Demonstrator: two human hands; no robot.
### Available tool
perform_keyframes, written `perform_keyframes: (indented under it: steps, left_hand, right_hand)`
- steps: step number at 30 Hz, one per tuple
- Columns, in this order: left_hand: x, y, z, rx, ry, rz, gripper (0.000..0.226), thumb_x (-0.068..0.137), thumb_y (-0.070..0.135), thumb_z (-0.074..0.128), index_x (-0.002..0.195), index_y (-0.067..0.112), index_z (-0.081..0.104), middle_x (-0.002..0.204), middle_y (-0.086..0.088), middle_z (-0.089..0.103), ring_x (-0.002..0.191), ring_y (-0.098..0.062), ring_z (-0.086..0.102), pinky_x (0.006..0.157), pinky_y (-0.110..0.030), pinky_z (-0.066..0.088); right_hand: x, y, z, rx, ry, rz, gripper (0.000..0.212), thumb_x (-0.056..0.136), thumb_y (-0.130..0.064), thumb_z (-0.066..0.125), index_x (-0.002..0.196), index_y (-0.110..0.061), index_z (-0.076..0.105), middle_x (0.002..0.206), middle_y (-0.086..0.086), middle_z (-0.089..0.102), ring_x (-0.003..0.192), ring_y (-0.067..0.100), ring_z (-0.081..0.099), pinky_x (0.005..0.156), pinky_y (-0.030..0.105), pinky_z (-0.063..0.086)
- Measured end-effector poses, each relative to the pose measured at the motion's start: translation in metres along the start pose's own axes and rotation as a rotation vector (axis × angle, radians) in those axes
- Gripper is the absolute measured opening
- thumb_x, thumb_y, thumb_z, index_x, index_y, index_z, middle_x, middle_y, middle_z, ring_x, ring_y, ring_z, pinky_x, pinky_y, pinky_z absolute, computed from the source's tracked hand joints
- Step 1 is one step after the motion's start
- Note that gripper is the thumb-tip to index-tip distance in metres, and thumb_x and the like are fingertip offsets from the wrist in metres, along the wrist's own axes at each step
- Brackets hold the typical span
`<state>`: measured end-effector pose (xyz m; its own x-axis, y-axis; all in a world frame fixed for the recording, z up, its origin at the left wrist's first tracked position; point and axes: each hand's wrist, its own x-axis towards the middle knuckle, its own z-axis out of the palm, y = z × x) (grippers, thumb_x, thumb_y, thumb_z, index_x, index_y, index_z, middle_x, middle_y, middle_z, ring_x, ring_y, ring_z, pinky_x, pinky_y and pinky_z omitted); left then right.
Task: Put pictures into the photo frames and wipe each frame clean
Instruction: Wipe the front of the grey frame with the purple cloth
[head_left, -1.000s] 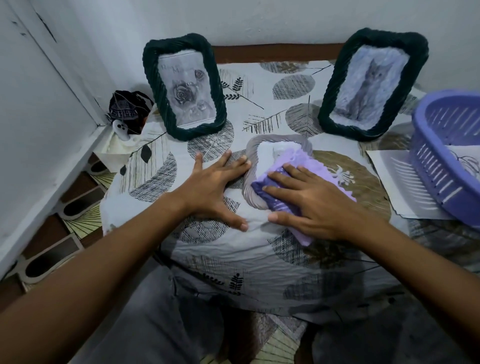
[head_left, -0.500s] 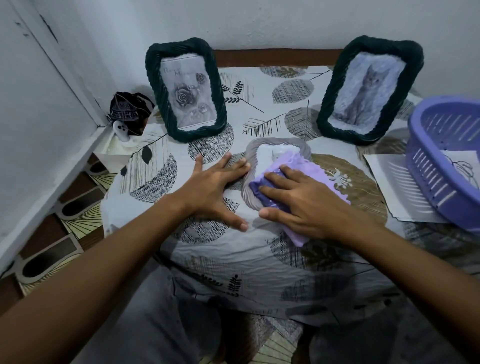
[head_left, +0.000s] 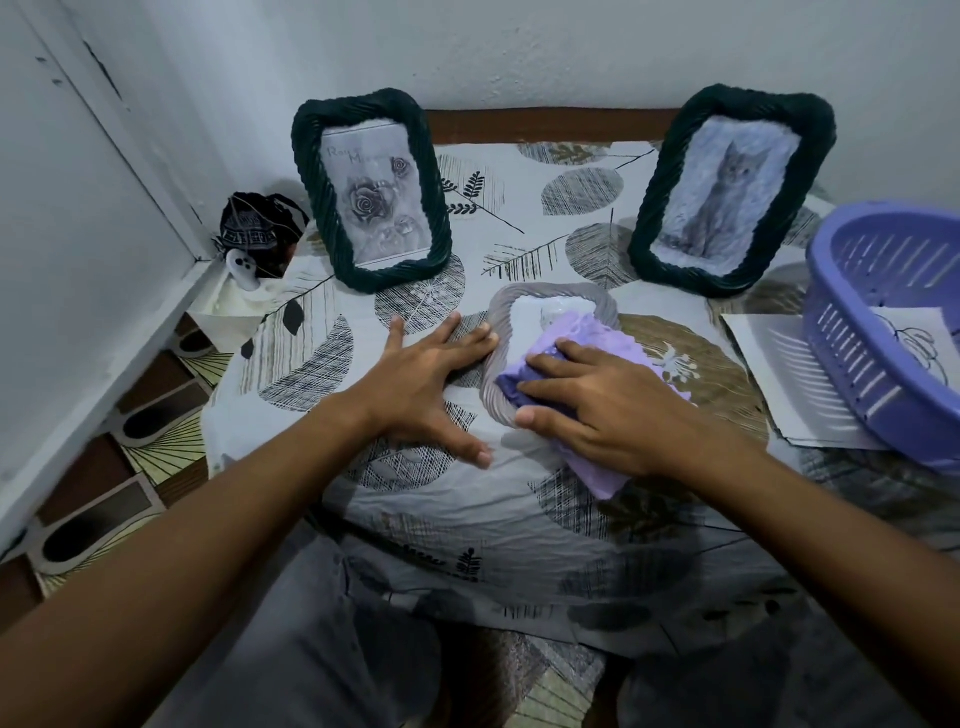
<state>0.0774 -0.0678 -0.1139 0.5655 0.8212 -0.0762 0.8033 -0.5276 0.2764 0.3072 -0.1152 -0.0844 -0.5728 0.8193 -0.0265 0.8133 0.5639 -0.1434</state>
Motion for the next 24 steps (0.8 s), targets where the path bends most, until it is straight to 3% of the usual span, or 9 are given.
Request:
perform_keyframes:
  steps: [3,10,16,20,24]
  left_hand:
    - [0.000,-0.001,0.000,0.005,-0.005,0.003,0.135,0.038,0.091,0.054,0.152,0.031,0.013,0.158,0.015,0.007,0.146,-0.006,-0.009,0.110,-0.065,-0.014]
    - [0.000,-0.002,0.001,0.002,-0.001,0.007,0.134,0.040,0.091,0.053,0.152,0.031,0.010,0.158,0.015,0.005,0.146,-0.006,-0.011,0.110,-0.065,-0.015]
    - [0.000,-0.003,0.002,-0.023,0.009,0.001,0.134,0.040,0.089,0.058,0.153,0.032,0.012,0.157,0.018,0.006,0.145,-0.004,-0.011,0.110,-0.064,-0.015]
    - [0.001,-0.004,0.002,-0.030,0.014,0.010,0.134,0.041,0.091,0.058,0.152,0.033,0.012,0.154,0.021,0.002,0.145,-0.003,-0.011,0.110,-0.063,-0.017]
    - [0.003,0.002,-0.001,-0.087,0.052,-0.040,0.128,0.042,0.102,0.032,0.150,0.034,0.021,0.156,0.018,0.012,0.146,-0.005,-0.002,0.111,-0.062,-0.014]
  right_hand:
    - [0.006,0.008,0.002,-0.064,0.019,0.079,0.101,0.078,-0.077,-0.016,0.141,-0.026,0.046,0.148,0.003,0.043,0.136,0.031,0.035,0.112,0.041,0.029]
    - [0.039,0.019,0.010,-0.083,0.041,0.251,0.121,0.062,-0.083,-0.027,0.144,-0.022,0.039,0.154,0.008,0.032,0.141,0.034,0.023,0.114,0.051,0.018]
    - [0.008,0.023,0.017,-0.010,0.003,0.177,0.108,0.064,-0.084,-0.020,0.152,-0.032,0.014,0.161,-0.003,0.008,0.149,0.020,0.000,0.120,0.043,0.000]
    - [0.002,0.031,0.010,0.144,0.034,0.198,0.106,0.068,-0.088,-0.005,0.150,-0.028,0.026,0.160,-0.002,0.011,0.148,0.015,0.003,0.120,0.038,0.002]
    - [-0.014,0.032,0.009,0.102,0.066,0.277,0.102,0.070,-0.084,-0.003,0.152,-0.027,0.018,0.160,-0.003,0.001,0.147,0.015,-0.004,0.118,0.035,-0.003]
